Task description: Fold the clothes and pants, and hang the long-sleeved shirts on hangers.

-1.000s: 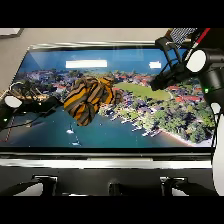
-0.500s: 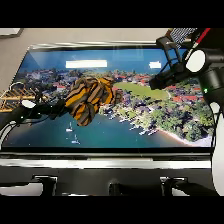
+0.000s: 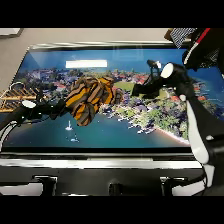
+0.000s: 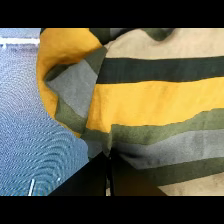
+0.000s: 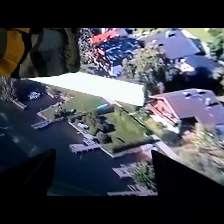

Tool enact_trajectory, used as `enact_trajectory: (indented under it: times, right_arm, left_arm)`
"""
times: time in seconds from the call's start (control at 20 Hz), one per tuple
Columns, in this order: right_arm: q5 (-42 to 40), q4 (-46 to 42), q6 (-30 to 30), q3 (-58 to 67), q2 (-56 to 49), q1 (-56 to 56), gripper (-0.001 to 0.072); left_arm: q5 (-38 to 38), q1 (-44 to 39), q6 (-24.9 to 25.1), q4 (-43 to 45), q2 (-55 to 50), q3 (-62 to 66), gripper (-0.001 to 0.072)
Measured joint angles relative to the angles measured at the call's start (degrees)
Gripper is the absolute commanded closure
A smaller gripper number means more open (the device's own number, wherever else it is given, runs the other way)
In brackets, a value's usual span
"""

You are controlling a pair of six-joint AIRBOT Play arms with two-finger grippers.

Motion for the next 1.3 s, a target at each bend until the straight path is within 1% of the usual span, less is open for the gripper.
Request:
enact_trajectory:
  times: [0.3, 0.55, 0.65, 0.7, 0.75, 0.85, 0.9, 1.05, 1.2, 1.3]
  right_arm:
    - [-11.34, 19.58, 0.35, 0.0, -11.19, 0.0, 0.0034]
    - [-16.44, 26.95, 1.09, 0.0, -15.76, 0.11, 0.0038]
    - [-17.31, 28.59, 1.25, 0.0, -16.87, 0.57, 0.0056]
    - [-17.35, 29.24, 1.29, 0.0, -17.29, 0.94, 0.0098]
    - [-17.68, 29.62, 1.36, 0.02, -17.55, 1.33, 0.0198]
    - [-17.77, 29.86, 1.42, 0.0, -18.01, 2.08, 0.0672]
    - [-17.88, 30.12, 1.31, 0.02, -18.03, 2.27, 0.0683]
    - [-18.38, 29.75, 0.68, 0.02, -16.44, 2.08, 0.0684]
    - [-20.33, 29.0, 0.28, 0.04, -10.4, -0.33, 0.0684]
    - [-21.59, 28.72, 0.11, 0.44, -4.22, -3.04, 0.0684]
  left_arm:
    - [-0.26, 0.0, 0.13, -0.11, 0.0, -0.02, 0.0673]
    - [-0.31, 0.0, 0.15, -0.13, 0.0, -0.02, 0.0672]
    - [-0.28, 0.0, 0.15, -0.11, -0.02, -0.02, 0.0673]
    - [-0.24, 0.0, 0.15, -0.13, -0.02, -0.02, 0.0673]
    - [-0.2, 0.0, 0.17, -0.13, -0.02, -0.02, 0.0672]
    - [0.04, 0.0, 0.17, -0.11, -0.02, -0.02, 0.0673]
    - [0.09, 0.0, 0.17, -0.13, -0.04, 0.0, 0.0673]
    - [-0.35, 0.42, 0.17, -0.09, 0.33, 1.46, 0.0675]
    - [-2.1, 1.07, 0.17, 0.5, 1.62, 6.91, 0.0675]
    - [-4.15, 1.31, 0.17, 2.38, 3.26, 13.35, 0.0675]
